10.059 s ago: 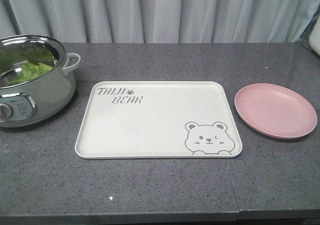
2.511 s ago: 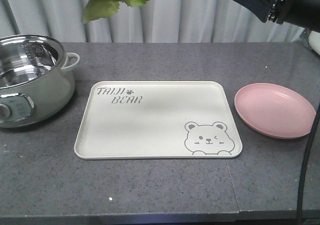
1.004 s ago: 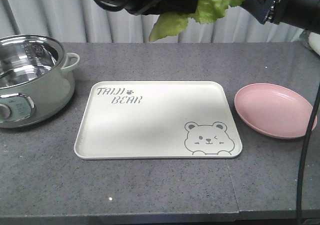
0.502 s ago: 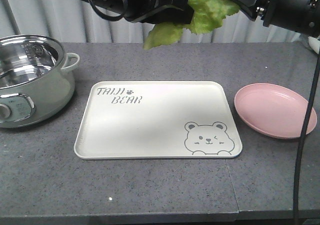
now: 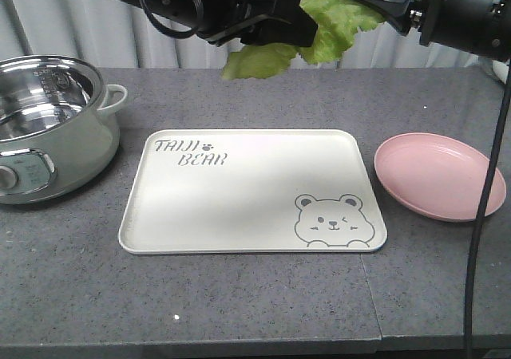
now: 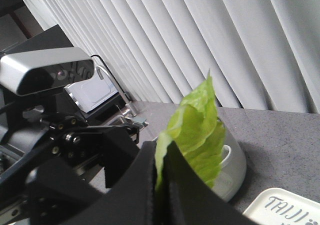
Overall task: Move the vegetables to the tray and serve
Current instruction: 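Grasp the lettuce leaf with the right gripper and open the left gripper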
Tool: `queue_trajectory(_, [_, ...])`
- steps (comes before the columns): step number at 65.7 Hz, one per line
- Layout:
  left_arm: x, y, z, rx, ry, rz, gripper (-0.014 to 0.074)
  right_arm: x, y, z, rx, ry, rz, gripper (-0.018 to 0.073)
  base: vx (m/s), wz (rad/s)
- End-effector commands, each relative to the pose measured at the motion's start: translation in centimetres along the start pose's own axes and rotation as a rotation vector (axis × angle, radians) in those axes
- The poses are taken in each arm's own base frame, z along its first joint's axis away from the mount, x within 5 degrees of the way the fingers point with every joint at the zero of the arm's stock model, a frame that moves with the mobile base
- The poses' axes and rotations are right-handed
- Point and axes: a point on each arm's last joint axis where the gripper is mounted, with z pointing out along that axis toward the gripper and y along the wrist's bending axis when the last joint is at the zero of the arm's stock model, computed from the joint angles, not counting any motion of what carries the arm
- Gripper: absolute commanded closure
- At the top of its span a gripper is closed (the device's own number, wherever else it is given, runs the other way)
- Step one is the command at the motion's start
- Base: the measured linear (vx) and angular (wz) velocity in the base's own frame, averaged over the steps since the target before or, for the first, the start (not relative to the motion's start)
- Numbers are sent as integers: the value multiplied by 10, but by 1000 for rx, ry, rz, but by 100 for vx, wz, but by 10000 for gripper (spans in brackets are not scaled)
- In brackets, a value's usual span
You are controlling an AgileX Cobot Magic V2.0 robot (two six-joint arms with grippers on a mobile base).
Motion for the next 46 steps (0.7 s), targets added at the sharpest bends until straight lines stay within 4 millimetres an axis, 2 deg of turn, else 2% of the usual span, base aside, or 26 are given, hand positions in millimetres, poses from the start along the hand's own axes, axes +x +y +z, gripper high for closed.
queue_trajectory(1, [-16, -20, -28, 33, -130, -1, 57, -16, 17, -4, -35, -63, -39, 566, 0, 0])
queue_trajectory(9, [-19, -25, -38, 31, -156, -9, -8, -18, 11, -5, 27, -82, -41, 565, 0, 0])
queue_trajectory(27, [-23, -41, -85, -82, -234, 106, 34, -24, -8, -9, 277, -81, -145, 565, 0, 0])
queue_trajectory(32, [-20, -42, -98, -148, -217, 154, 55, -28, -18, -19, 352, -83, -158, 565, 0, 0])
queue_trajectory(38, [-15, -41, -110, -235, -173, 187, 88, -35, -32, -40, 438, -87, -127, 565, 0, 0])
queue_trajectory(46, [-8, -31, -113, -345, -96, 171, 141, -40, -57, -73, 547, -56, -111, 565, 0, 0])
